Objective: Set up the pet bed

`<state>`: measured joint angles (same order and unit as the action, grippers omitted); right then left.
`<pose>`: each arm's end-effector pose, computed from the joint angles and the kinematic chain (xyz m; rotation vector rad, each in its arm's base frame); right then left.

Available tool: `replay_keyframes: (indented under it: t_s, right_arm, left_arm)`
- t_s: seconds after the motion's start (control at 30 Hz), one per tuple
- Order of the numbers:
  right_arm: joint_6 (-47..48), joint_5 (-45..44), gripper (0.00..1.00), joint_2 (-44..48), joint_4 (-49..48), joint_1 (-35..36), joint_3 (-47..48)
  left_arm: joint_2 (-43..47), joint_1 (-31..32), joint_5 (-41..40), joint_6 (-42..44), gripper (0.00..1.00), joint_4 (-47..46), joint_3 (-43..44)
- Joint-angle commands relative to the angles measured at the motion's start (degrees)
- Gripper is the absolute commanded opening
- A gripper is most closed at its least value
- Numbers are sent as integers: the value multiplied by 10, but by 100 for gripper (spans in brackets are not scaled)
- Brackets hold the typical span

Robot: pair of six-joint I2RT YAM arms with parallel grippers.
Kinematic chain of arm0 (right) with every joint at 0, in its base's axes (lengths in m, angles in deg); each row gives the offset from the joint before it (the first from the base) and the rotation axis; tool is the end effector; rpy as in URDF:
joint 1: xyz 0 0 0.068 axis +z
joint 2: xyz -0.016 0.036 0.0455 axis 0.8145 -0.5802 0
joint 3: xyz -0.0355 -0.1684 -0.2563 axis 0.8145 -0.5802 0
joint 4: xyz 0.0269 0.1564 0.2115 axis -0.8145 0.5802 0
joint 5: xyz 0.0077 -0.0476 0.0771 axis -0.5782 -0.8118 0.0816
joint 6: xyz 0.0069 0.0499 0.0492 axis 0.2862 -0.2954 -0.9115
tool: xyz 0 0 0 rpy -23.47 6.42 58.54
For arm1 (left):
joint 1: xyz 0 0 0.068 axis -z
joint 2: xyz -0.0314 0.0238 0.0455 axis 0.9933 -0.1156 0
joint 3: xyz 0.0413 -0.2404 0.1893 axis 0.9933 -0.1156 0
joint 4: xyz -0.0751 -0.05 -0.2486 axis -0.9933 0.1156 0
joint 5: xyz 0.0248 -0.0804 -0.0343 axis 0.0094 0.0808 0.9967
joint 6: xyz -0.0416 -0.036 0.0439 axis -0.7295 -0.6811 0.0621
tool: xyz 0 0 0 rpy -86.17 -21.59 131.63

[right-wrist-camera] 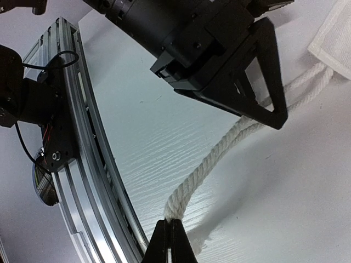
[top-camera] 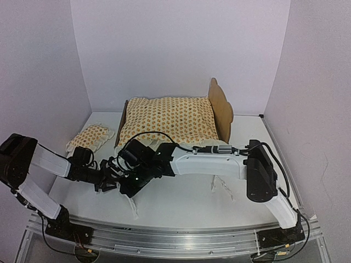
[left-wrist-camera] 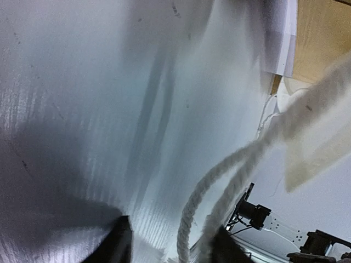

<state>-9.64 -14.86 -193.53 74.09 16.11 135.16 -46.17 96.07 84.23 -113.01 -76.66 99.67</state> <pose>0.1828 0.5479 0.2190 -1.2875 2.2213 0.8275 0.2123 -0.0889 0.1247 -0.4717 2.6455 -1.3596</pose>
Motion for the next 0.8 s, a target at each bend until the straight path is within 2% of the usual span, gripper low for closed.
replay_keyframes:
  t_s: [0.0,0.03,0.07,0.17,0.27,0.3,0.4,0.43,0.57,0.67,0.77]
  right_arm:
    - [-14,11,0,30,-28,-2,-13]
    - [-16,11,0,33,-30,-2,-20]
    - [-18,11,0,35,-32,-3,-26]
    - [-19,9,0,40,-34,-3,-46]
    - [-19,1,0,38,-38,-4,-62]
    - [-22,-4,4,35,-39,-7,-65]
    - [-36,7,43,27,-40,-22,-59]
    - [-37,8,52,27,-42,-29,-55]
    - [-53,-12,64,38,-78,-58,-55]
    - [-105,-13,82,39,-169,-84,-85]
    - [-107,-20,85,28,-229,-89,-78]
  left_arm:
    - [-20,1,0,11,16,35,31]
    - [-22,1,2,9,6,35,34]
    - [-22,1,4,6,1,34,37]
    - [-24,1,4,11,0,51,50]
    - [-26,0,-3,43,0,115,90]
    - [-28,0,-5,60,0,149,115]
    - [-38,0,-9,135,0,231,182]
    - [-43,0,-11,162,0,258,205]
    - [-63,0,-9,239,0,367,284]
    - [-62,0,10,259,0,404,312]
    - [-54,0,14,266,0,440,350]
